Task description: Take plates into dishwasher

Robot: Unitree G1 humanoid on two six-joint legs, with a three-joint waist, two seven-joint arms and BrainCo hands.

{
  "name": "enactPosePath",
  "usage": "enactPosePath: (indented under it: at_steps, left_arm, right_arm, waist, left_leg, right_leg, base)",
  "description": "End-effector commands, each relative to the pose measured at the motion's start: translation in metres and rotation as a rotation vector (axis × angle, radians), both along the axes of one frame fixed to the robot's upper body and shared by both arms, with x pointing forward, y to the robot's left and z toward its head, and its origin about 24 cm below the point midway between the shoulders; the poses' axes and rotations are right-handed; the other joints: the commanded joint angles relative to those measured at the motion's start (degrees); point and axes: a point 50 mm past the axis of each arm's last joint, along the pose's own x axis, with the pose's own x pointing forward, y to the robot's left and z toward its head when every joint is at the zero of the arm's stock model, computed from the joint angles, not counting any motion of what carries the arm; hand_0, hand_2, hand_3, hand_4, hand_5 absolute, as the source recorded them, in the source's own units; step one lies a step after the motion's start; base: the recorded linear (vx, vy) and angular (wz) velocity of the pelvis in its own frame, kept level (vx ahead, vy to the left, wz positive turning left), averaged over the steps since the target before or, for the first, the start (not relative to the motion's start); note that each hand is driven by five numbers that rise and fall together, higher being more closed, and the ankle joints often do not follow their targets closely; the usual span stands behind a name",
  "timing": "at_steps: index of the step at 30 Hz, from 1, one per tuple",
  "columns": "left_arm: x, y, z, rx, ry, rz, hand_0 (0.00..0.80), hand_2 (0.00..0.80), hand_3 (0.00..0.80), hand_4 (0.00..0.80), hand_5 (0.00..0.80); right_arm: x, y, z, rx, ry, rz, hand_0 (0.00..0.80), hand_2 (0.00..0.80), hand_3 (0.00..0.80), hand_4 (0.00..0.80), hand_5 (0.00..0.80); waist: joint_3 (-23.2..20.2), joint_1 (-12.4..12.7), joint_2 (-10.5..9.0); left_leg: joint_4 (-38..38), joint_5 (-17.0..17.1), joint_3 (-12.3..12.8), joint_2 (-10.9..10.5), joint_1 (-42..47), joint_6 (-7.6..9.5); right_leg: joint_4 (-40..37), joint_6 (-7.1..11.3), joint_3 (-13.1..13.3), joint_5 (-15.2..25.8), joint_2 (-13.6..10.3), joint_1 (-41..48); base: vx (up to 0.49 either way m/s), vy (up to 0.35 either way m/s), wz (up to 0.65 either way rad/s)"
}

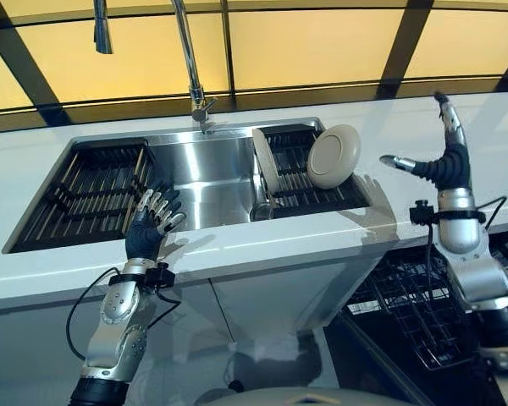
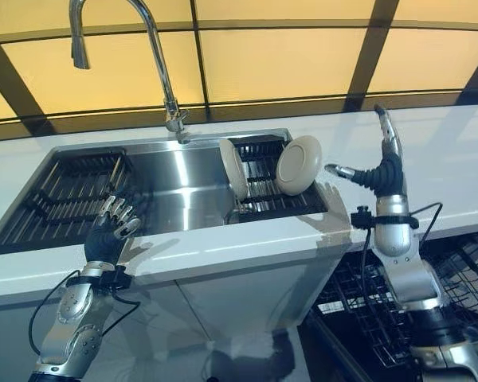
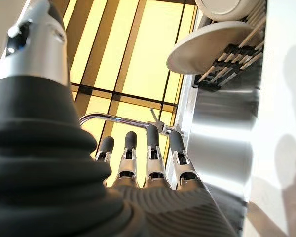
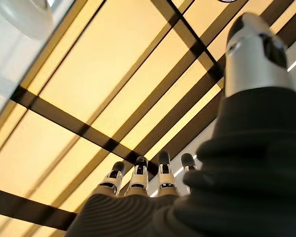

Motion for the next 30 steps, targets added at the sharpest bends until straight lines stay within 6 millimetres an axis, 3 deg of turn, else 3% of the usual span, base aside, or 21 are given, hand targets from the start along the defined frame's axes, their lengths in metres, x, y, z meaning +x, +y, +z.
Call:
enactPosePath:
  at_steps: [1,4,14,20,25,30]
  left_arm:
    - [0.009,0.000,0.021,0.094,-0.081,-0.067,0.000,0.000,0.000,0.000,0.000]
    - [0.007,0.002,0.018,0.098,-0.068,-0.082,0.000,0.000,0.000,0.000,0.000]
    - [0.004,-0.003,0.016,0.092,-0.055,-0.175,0.000,0.000,0.000,0.000,0.000]
    - [0.007,-0.005,0.017,0.094,-0.067,-0.217,0.000,0.000,0.000,0.000,0.000]
    - [0.013,-0.006,0.026,0.097,-0.121,-0.244,0.000,0.000,0.000,0.000,0.000]
    - [0.013,-0.009,0.030,0.096,-0.141,-0.258,0.000,0.000,0.000,0.000,0.000]
  right_arm:
    - [0.013,0.007,0.044,-0.193,-0.129,-0.023,0.000,0.000,0.000,0.000,0.000]
    - [0.012,0.010,0.057,-0.386,-0.150,-0.059,0.000,0.000,0.000,0.000,0.000]
    - [0.037,-0.006,0.117,-1.015,-0.114,-0.311,0.000,0.000,0.000,0.000,0.000]
    - [0.048,-0.008,0.140,-1.335,-0.071,-0.465,0.000,0.000,0.000,0.000,0.000]
    - [0.053,-0.005,0.163,-1.447,-0.085,-0.577,0.000,0.000,0.000,0.000,0.000]
    - [0.056,-0.003,0.172,-1.466,-0.074,-0.620,0.000,0.000,0.000,0.000,0.000]
  waist:
    - [-1.44,2.05,-1.69]
    - [-1.55,2.67,-1.86]
    - [-0.48,5.87,-3.68]
    - [1.65,7.84,-4.56]
    - [4.58,8.86,-5.18]
    - [5.80,9.45,-5.57]
  left_leg:
    - [0.09,-4.36,0.12,-3.57,1.22,5.16]
    - [0.09,-4.02,-0.63,-3.61,0.79,5.10]
    - [0.09,-2.52,-3.90,-3.96,-1.23,4.53]
    - [0.09,-1.36,-5.81,-4.06,-3.79,4.52]
    - [0.09,-0.53,-7.41,-4.14,-6.89,4.45]
    - [0.09,-0.19,-8.36,-4.15,-8.02,4.25]
  right_leg:
    - [0.50,-1.15,-2.83,-0.24,1.96,-0.38]
    - [0.50,-1.16,-3.41,-0.31,1.93,-0.50]
    - [0.50,-1.15,-5.94,-0.74,1.88,-1.03]
    - [0.50,-1.35,-7.41,-0.52,1.91,-2.62]
    - [0.50,-1.71,-8.22,-0.45,2.14,-4.90]
    - [0.50,-2.03,-9.01,-0.65,2.28,-5.61]
  base:
    - [0.085,0.005,0.19]
    - [0.094,0.008,0.17]
    - [0.059,0.016,0.17]
    - [-0.014,-0.007,0.17]
    - [-0.106,-0.040,0.24]
    - [-0.020,-0.022,0.10]
